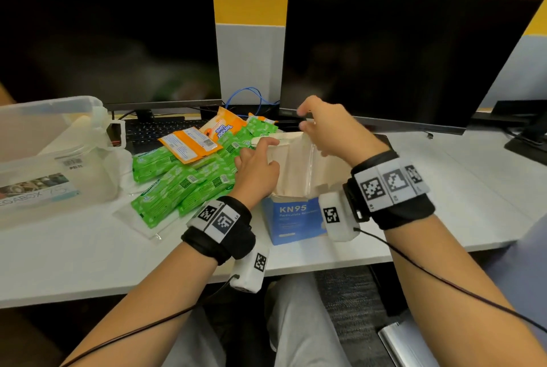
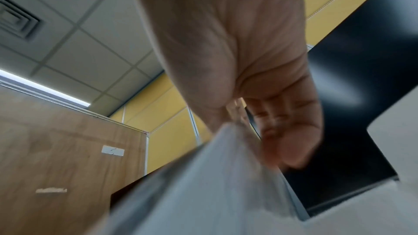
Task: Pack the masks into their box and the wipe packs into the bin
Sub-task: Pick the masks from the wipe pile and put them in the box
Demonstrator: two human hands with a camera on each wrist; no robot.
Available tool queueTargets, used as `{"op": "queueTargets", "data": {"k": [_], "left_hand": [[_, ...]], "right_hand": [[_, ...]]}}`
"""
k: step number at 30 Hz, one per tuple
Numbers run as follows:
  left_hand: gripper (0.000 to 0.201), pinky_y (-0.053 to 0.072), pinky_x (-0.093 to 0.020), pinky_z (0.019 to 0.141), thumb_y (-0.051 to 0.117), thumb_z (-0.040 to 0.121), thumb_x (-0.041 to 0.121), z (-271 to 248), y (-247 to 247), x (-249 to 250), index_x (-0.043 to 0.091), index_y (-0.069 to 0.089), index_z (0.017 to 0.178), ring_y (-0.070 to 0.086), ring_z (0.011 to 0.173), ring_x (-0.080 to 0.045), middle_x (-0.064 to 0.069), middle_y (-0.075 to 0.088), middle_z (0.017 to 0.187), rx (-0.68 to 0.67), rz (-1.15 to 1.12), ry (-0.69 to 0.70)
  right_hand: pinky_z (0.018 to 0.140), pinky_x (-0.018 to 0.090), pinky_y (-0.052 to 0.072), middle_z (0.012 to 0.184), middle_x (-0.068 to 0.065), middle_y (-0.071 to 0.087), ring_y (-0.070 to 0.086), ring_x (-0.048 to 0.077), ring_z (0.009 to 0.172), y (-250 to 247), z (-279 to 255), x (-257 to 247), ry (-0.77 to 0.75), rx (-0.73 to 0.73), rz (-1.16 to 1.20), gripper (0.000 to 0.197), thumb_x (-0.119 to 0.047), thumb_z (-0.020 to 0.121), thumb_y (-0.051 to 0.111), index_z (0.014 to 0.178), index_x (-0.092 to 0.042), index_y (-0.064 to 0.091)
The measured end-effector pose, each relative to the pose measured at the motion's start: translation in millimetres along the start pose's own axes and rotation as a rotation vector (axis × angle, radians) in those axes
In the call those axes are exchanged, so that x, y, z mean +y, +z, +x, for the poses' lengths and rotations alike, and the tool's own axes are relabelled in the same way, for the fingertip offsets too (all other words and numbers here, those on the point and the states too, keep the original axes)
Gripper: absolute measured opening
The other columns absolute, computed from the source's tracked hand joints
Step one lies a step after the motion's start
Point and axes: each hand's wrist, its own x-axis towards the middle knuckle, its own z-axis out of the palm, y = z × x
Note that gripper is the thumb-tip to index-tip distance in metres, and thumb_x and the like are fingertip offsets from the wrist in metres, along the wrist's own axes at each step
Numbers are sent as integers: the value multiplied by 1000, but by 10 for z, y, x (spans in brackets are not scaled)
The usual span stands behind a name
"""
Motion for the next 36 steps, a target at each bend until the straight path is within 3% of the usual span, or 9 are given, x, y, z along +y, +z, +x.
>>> {"op": "queueTargets", "data": {"k": [5,11,15,22,25,27,30,33,36], "left_hand": [[44,29,-38,98,37,91,12,6,17,-4,33,43,129,28,121,-29,-9,33,123,6,12,-8],[43,28,-39,100,37,91,11,23,24,6,30,42,130,26,124,-29,-10,32,127,3,8,-17],[41,28,-37,98,40,92,14,15,36,14,30,42,129,26,124,-28,-9,33,127,21,10,-20],[40,28,-37,98,42,92,19,17,3,-27,31,43,130,28,124,-31,-11,34,130,-1,-6,-26],[37,30,-38,103,42,94,21,37,10,-41,32,43,130,32,123,-32,-11,32,130,-31,-51,-31],[35,35,-43,106,40,95,21,60,16,-55,33,45,129,37,121,-33,-10,31,130,-40,-106,-37],[34,37,-43,105,36,97,17,67,21,-74,31,48,126,40,119,-32,-10,31,129,1,-182,-27],[36,36,-30,94,33,97,13,53,25,-65,26,47,128,41,104,-24,-12,33,129,53,-205,21],[34,32,-25,84,38,98,16,32,43,-37,26,46,129,41,97,-19,-11,33,131,41,-194,38]], "right_hand": [[61,34,59,99,8,64,67,20,67,90,-117,123,36,-231,68,108,-4,82,69,150,-32,-11],[59,29,46,87,7,59,51,13,56,-182,-192,64,15,-196,-209,88,-1,93,48,152,-23,-12],[87,37,50,130,16,56,62,26,91,-80,-60,37,73,-242,-349,89,-7,90,58,154,-18,-3],[87,44,56,125,18,59,72,26,90,337,158,212,255,-563,46,120,-7,79,72,147,-37,-22],[92,46,52,101,14,67,70,25,85,380,209,296,210,-272,-117,109,0,81,60,149,-27,-21],[97,44,48,104,15,67,66,27,94,374,216,322,168,-124,-224,88,1,86,53,152,-10,-3],[99,40,45,127,16,58,58,29,111,337,138,284,206,-263,-327,60,-9,91,55,144,-1,28],[81,37,51,127,20,57,61,30,103,397,83,201,217,-415,-174,87,-8,91,59,152,-5,-3],[82,37,57,116,20,64,66,27,92,588,117,84,110,-445,98,92,-2,87,60,152,-10,-6]]}}
